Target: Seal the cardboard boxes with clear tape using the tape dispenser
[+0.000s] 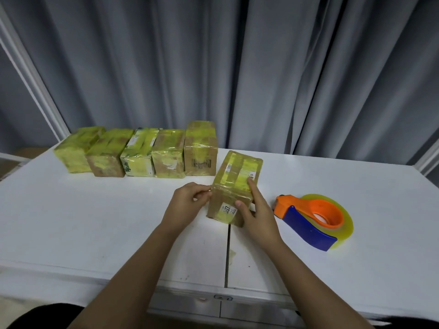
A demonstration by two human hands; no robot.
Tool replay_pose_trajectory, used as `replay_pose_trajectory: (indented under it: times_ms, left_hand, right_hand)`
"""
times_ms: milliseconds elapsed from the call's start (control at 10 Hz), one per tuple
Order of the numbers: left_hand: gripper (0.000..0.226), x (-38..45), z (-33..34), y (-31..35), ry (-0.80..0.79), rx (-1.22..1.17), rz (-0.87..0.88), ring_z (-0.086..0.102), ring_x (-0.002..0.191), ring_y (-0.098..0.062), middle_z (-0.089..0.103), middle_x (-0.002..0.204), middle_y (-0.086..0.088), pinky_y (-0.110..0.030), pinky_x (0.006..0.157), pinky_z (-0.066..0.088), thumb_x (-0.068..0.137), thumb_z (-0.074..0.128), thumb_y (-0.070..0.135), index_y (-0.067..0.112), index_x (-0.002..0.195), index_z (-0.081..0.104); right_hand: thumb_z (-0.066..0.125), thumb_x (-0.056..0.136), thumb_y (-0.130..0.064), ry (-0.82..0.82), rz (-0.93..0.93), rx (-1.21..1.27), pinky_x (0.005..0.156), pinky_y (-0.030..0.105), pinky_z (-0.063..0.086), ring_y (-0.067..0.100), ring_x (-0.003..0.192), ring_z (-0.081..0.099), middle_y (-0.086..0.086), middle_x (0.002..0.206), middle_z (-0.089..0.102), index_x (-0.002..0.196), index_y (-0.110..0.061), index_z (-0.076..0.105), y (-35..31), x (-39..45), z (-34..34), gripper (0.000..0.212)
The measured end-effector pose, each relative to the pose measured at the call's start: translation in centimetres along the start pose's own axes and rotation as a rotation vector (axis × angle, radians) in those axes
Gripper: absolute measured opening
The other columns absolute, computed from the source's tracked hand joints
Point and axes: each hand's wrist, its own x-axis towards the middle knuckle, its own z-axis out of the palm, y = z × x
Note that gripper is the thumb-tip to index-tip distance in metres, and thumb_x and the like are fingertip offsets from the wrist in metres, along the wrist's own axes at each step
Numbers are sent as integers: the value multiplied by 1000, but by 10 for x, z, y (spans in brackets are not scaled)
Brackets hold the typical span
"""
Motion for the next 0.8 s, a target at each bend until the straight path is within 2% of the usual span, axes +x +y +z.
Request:
replay_pose_trajectory:
  times_ms: [100, 200, 300, 400, 500, 600, 700, 800]
  left_hand:
    - [16, 6, 6, 7, -52, 122, 43, 62, 80, -8, 59, 90, 2, -22, 78, 50, 87, 64, 9, 8, 102, 70]
    - [15, 18, 18, 16, -91, 145, 1, 62, 81, -12, 60, 88, 3, -24, 74, 49, 88, 62, 13, 11, 103, 64]
    - [35, 37, 27, 22, -139, 51, -60, 62, 87, -12, 62, 95, 2, -14, 68, 46, 88, 61, 12, 15, 123, 56]
    - [42, 61, 27, 24, -86, 104, -37, 62, 92, -12, 62, 99, 6, -24, 76, 48, 92, 56, 18, 18, 133, 49]
    - [31, 86, 21, 26, -14, 216, -22, 61, 96, -16, 64, 104, 4, -31, 81, 49, 94, 49, 19, 16, 124, 57]
    - [22, 105, 15, 29, 33, 370, -76, 61, 87, -21, 66, 95, -2, -34, 69, 46, 95, 42, 16, 12, 100, 63]
    - [23, 112, 11, 35, 12, 436, -121, 58, 85, -22, 66, 96, -4, -28, 64, 40, 94, 42, 17, 14, 100, 64]
    - [24, 114, 4, 44, 36, 442, -142, 58, 85, -22, 67, 100, -5, -27, 65, 38, 95, 43, 19, 14, 104, 65]
  right_hand:
    - [50, 99, -21, 28, 31, 5, 98, 32, 49, 9, 126, 49, -8, 148, 40, 149, -41, 19, 3, 8, 2, 62]
    - [46, 100, -11, 95, 33, 17, 102, 40, 47, 13, 130, 45, -4, 149, 39, 150, -34, 21, 5, 21, 0, 60]
    - [45, 100, -7, 137, 35, -3, 100, 35, 48, 14, 127, 48, -1, 147, 42, 150, -28, 26, 4, 48, -13, 57]
    - [45, 99, -5, 148, 31, -13, 101, 29, 45, 16, 126, 48, 0, 145, 44, 149, -26, 30, 6, 82, -24, 56]
    - [45, 98, -3, 132, 41, -1, 104, 31, 43, 18, 127, 48, 2, 144, 46, 148, -24, 32, 12, 116, -23, 55]
    - [47, 98, -3, 109, 50, 12, 107, 39, 41, 20, 128, 47, 4, 144, 45, 148, -23, 33, 17, 141, -13, 56]
    - [54, 96, -13, 26, 98, -60, 113, 47, 30, 29, 143, 26, 8, 157, 24, 151, -31, 23, 18, 153, -7, 65]
    - [63, 89, -17, 57, 76, -322, 118, 48, 12, 32, 147, -3, 11, 161, -3, 153, -32, 15, 6, 153, -9, 81]
